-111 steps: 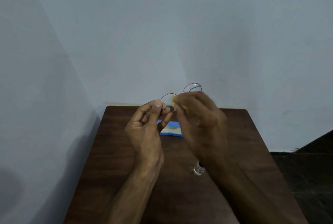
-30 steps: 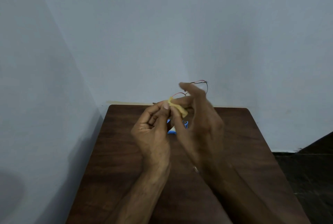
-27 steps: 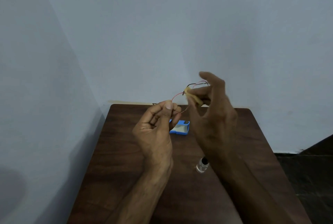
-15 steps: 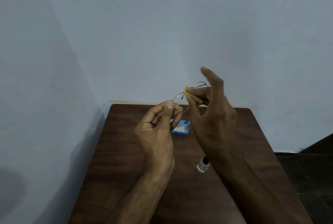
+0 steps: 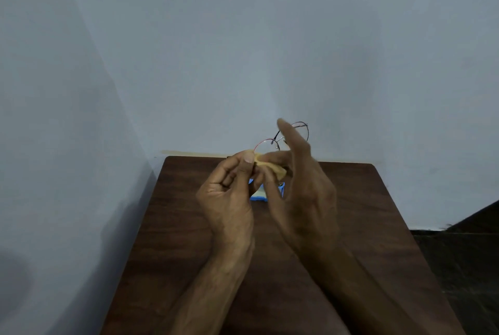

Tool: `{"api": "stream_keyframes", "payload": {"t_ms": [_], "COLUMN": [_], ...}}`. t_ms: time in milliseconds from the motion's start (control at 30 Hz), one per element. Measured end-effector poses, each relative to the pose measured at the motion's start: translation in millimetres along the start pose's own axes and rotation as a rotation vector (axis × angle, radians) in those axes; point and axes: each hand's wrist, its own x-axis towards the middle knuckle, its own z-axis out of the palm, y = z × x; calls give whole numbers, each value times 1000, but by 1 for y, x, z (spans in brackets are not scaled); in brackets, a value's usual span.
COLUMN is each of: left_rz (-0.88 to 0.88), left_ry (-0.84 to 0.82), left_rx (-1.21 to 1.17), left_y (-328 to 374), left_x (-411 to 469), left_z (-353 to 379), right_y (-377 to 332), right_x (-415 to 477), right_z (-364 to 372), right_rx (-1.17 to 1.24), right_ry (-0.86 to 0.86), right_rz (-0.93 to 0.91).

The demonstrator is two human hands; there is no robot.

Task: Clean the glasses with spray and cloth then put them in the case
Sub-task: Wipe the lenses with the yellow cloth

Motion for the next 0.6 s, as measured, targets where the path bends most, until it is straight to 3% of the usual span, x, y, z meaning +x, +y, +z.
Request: {"api": "stream_keyframes", "payload": {"t_ms": [133, 267, 400, 600], "left_rz": [-3, -51, -42, 6], "left_ry": [9, -1, -4, -40], "left_rx": [-13, -68, -28, 34], "left_y": [1, 3, 1, 0], "left_x": [0, 3, 2, 2], "left_z": [1, 3, 5, 1], "right_y": [11, -2, 10, -3], "right_x": [17, 7, 24, 18], "right_z": [-4, -2, -5, 0], "right_rx": [-65, -54, -105, -85], "right_ry": [51, -42, 49, -6], "right_rz": [99, -45, 67, -55]}}
